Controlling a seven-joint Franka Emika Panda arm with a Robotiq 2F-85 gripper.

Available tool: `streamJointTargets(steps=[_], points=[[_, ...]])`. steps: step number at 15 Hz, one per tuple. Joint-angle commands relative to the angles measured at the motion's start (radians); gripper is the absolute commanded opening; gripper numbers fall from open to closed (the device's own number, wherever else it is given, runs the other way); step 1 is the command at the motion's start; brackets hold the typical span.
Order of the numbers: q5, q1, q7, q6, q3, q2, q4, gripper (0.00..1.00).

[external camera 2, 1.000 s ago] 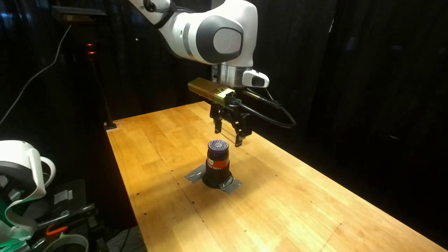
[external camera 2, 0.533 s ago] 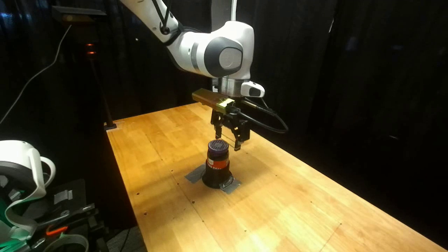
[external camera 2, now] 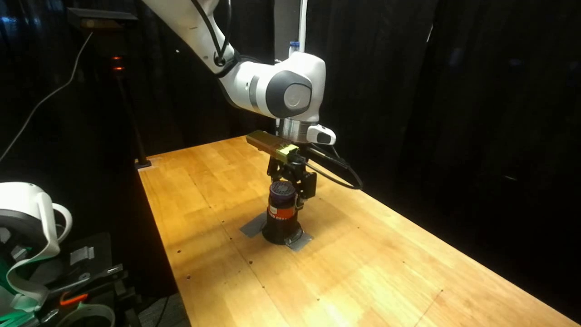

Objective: Put the rubber band on the jar.

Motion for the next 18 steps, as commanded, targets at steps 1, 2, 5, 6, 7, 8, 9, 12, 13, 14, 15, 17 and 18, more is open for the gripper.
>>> streamJointTargets(steps=[1, 2, 5, 6, 7, 8, 9, 12, 13, 14, 15, 17, 18], points=[[-0.007, 0.017, 0.022, -0.064, -0.003, -0.02, -0.005, 1.0], [-0.017, 0.022, 0.034, -0.065, -0.009, -0.037, -0.021, 1.0], [-0.027, 0.017, 0.044, -0.06, -0.016, -0.076, -0.056, 1.0], [-0.037, 0.019, 0.055, -0.056, -0.023, -0.092, -0.073, 1.0], [-0.034, 0.013, 0.05, -0.056, -0.023, -0.102, -0.087, 1.0], [-0.024, 0.006, 0.046, -0.047, -0.022, -0.116, -0.112, 1.0], [-0.019, 0.001, 0.046, -0.042, -0.023, -0.124, -0.128, 1.0], [-0.002, -0.014, 0.046, -0.004, -0.021, -0.159, -0.192, 1.0], [0.002, -0.016, 0.046, 0.003, -0.021, -0.17, -0.208, 1.0], [0.007, -0.02, 0.046, 0.024, -0.021, -0.187, -0.233, 1.0], [0.014, -0.025, 0.04, 0.032, -0.019, -0.199, -0.25, 1.0], [0.011, -0.03, 0.047, 0.074, -0.023, -0.227, -0.299, 1.0], [0.014, -0.036, 0.044, 0.093, -0.023, -0.245, -0.326, 1.0]])
